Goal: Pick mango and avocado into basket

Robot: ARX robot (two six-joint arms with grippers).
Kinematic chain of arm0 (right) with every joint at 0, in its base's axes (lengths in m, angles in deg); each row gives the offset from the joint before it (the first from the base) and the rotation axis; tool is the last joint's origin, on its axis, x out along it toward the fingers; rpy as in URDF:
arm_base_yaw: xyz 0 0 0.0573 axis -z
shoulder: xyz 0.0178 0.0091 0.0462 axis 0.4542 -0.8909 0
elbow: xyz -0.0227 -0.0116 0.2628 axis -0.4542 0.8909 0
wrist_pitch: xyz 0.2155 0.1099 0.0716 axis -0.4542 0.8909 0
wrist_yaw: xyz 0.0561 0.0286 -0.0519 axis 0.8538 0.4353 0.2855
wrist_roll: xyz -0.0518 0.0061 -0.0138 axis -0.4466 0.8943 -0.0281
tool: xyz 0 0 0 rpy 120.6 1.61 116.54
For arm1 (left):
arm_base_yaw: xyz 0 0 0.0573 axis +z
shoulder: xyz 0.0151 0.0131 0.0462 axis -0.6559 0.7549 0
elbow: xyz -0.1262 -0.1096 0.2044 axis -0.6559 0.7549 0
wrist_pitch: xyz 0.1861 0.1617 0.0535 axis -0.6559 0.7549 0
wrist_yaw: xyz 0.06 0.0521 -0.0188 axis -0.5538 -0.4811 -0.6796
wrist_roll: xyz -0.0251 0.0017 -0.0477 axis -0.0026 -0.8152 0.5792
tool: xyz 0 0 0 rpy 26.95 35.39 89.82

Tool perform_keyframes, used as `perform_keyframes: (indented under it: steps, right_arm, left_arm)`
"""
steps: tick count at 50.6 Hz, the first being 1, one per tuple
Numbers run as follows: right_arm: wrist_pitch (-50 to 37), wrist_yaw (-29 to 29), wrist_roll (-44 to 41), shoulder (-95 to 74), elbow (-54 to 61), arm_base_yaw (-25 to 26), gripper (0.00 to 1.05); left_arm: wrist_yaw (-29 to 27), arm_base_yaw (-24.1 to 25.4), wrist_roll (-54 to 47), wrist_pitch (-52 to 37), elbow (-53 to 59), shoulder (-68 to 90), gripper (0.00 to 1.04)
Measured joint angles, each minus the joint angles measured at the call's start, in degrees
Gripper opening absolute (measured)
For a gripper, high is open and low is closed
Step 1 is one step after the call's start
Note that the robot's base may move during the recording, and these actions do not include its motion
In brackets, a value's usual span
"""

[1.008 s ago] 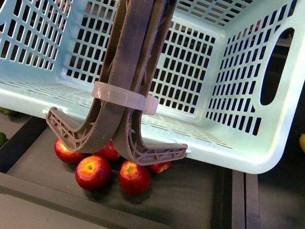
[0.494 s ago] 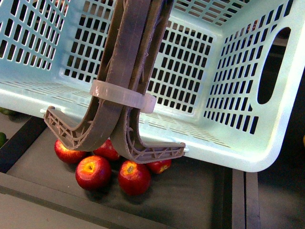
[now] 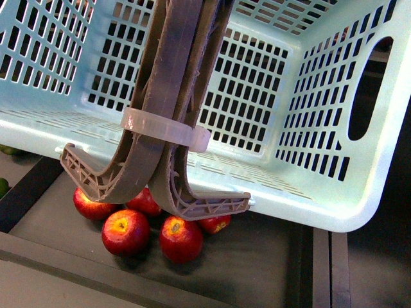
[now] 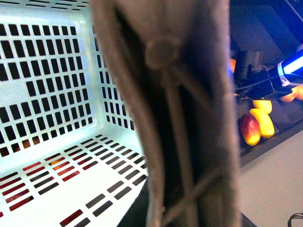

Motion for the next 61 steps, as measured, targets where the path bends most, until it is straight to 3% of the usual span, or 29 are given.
perform_keyframes:
  steps: [10,18,30,37,44,50,61]
  right_arm:
    - [-3.4,3.1,9.6,12.5,8.8,1.1,0.63]
    - [-3.6,9.0,17.9,30.3,21.0,1.0,0.63]
    - [4.1,15.1,24.6,55.9,33.2,-2.6,0.63]
    - [14.4,16.3,28.8,77.1,36.5,-7.5,0.63]
    - [26.8,14.0,31.7,97.5,37.2,-15.3,0.63]
    - [34.7,7.1,33.1,108.1,37.5,-26.0,0.63]
    - [35.7,-8.0,33.0,108.8,40.5,-48.7,0.63]
  left_arm:
    - [0.0,0.0,0.0,0.0,0.0,0.0,0.06]
    - [0.0,0.0,0.0,0.0,0.0,0.0,0.06]
    - [0.0,0.0,0.0,0.0,0.0,0.0,0.06]
    - [0.0,0.0,0.0,0.0,0.0,0.0,0.06]
    - [0.0,0.0,0.0,0.0,0.0,0.0,0.06]
    - [0.0,0.0,0.0,0.0,0.0,0.0,0.06]
    - [0.0,0.0,0.0,0.0,0.0,0.0,0.06]
